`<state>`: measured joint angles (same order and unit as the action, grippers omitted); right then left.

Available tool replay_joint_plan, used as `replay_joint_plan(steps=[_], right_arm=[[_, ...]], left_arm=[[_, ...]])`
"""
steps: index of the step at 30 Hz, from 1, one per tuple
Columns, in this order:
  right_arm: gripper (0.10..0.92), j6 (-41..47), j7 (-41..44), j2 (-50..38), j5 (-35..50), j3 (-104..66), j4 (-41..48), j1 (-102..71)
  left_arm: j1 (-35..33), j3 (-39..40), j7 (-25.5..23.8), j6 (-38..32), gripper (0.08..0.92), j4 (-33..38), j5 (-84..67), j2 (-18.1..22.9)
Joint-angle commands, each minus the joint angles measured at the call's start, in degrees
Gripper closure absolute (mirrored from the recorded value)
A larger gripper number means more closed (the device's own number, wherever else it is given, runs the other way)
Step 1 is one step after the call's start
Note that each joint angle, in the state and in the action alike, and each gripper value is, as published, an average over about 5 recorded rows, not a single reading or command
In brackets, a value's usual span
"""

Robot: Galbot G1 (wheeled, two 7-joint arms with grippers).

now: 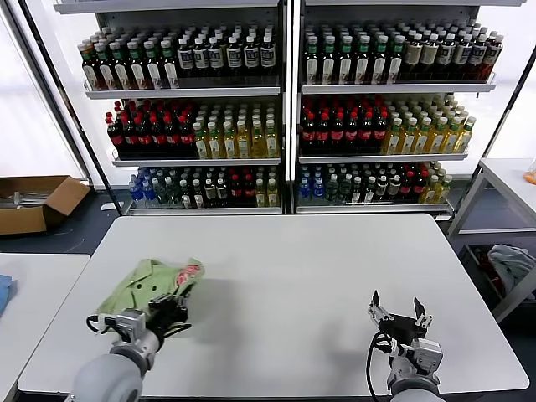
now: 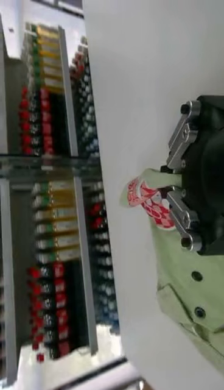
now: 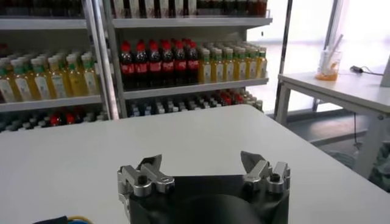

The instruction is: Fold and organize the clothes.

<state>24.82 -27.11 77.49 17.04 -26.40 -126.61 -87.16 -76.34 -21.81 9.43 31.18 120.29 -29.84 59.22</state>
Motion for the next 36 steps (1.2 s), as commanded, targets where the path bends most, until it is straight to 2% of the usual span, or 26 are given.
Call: replay_joint_plan(steps=[1,6,9,14,21,28,32,36], right_arm=[[0.203,0.2,0.1,0.7,-0.6,-0.5,-0.3,-1.7],[0.203,1.7,0.3,1.0,0.4,1.4,0.0,-0.5],[0.203,3.7,-0.1,1.0,2.3,3.4,0.8,1.6],[0.203,6.0,-0.9,0.4,6.5,7.9,3.8,6.5],[0.203,8.0,-1.7,0.3,19.1,13.6,5.6,12.4],[0.203,8.4,-4.1,0.1,36.5,18.0,5.3,19.2],[0.203,8.4,-6.1,-0.2,40.5,20.9,6.8,22.0],[0.203,8.3,-7.5,0.8,41.7,22.7,9.9,23.6]], left_arm=[[5.2,9.0,1.7,1.2,0.886,2.9,2.4,5.0],[6.6,8.5,1.4,-1.8,0.886,2.5,-0.9,5.4],[7.3,8.2,2.1,-4.5,0.858,3.4,-7.1,6.5],[6.9,6.0,3.9,-6.6,0.725,5.9,-12.8,7.4],[3.3,-1.6,4.2,-6.5,0.526,8.8,-15.1,4.7],[-1.6,-6.4,-1.0,-3.8,0.318,7.4,0.0,-0.1],[-2.5,-7.3,-2.2,-3.6,0.216,5.0,4.7,-0.1],[-3.7,-8.8,-5.2,-1.5,0.181,3.2,8.4,-0.8]])
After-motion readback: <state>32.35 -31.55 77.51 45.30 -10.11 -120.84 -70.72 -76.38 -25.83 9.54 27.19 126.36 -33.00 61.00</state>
